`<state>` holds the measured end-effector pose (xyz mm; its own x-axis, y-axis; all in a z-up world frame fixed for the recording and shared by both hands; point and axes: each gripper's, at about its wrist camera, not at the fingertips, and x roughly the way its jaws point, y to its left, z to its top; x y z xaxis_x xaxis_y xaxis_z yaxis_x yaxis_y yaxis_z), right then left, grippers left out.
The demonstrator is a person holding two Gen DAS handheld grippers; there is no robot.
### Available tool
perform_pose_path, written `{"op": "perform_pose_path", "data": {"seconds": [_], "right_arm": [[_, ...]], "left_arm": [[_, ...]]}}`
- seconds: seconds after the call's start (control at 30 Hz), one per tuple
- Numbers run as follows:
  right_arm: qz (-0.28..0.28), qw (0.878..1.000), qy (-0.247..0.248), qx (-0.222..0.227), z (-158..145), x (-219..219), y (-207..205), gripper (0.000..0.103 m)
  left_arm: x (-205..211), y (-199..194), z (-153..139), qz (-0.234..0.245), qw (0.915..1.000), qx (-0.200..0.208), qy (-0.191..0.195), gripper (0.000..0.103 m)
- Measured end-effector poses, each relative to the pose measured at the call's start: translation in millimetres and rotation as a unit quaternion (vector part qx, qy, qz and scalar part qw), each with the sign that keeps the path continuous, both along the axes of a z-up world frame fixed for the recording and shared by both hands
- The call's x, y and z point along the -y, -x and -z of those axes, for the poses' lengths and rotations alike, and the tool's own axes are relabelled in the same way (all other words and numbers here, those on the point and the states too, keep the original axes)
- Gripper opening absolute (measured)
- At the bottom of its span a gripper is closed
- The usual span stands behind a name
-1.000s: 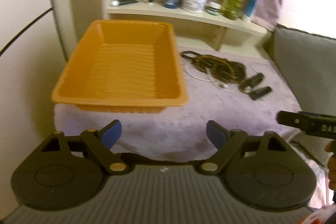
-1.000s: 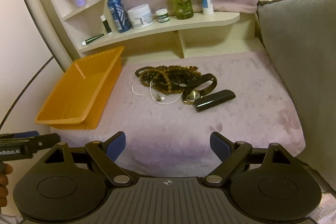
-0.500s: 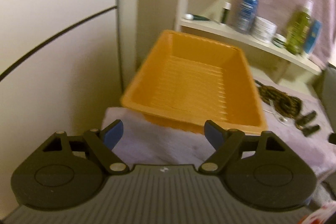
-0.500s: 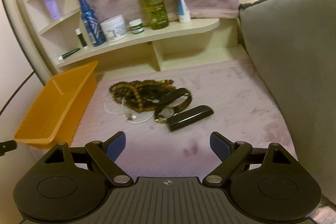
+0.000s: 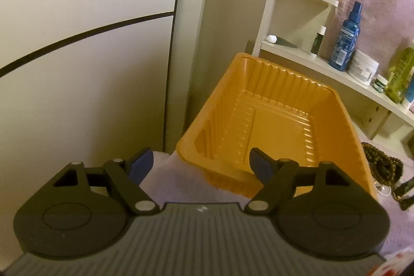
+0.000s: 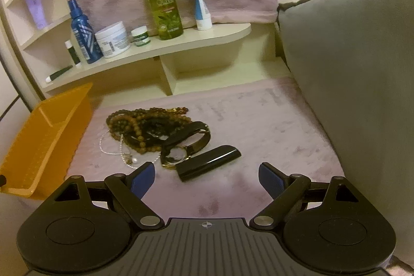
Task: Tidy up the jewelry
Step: 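Move the left gripper to the orange tray rim and close on it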
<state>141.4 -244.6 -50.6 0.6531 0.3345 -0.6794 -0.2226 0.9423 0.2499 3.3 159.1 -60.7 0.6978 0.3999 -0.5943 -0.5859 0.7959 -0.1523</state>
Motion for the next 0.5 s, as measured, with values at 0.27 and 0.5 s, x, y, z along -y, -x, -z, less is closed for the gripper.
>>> {"op": "perform_pose_path", "data": {"seconds": [0.27, 0.5], "right_arm": [[0.008, 1.0, 0.01, -0.016, 8, 1, -7, 0.088], [0.01, 1.0, 0.015, -0.023, 12, -1, -13, 0.088]], "left_arm": [[-2, -18, 17, -0.001, 0.9997, 0.02, 0.012, 0.057], [-3, -22, 22, -0.014, 0.9998, 0.016, 0.0, 0.037]]}}
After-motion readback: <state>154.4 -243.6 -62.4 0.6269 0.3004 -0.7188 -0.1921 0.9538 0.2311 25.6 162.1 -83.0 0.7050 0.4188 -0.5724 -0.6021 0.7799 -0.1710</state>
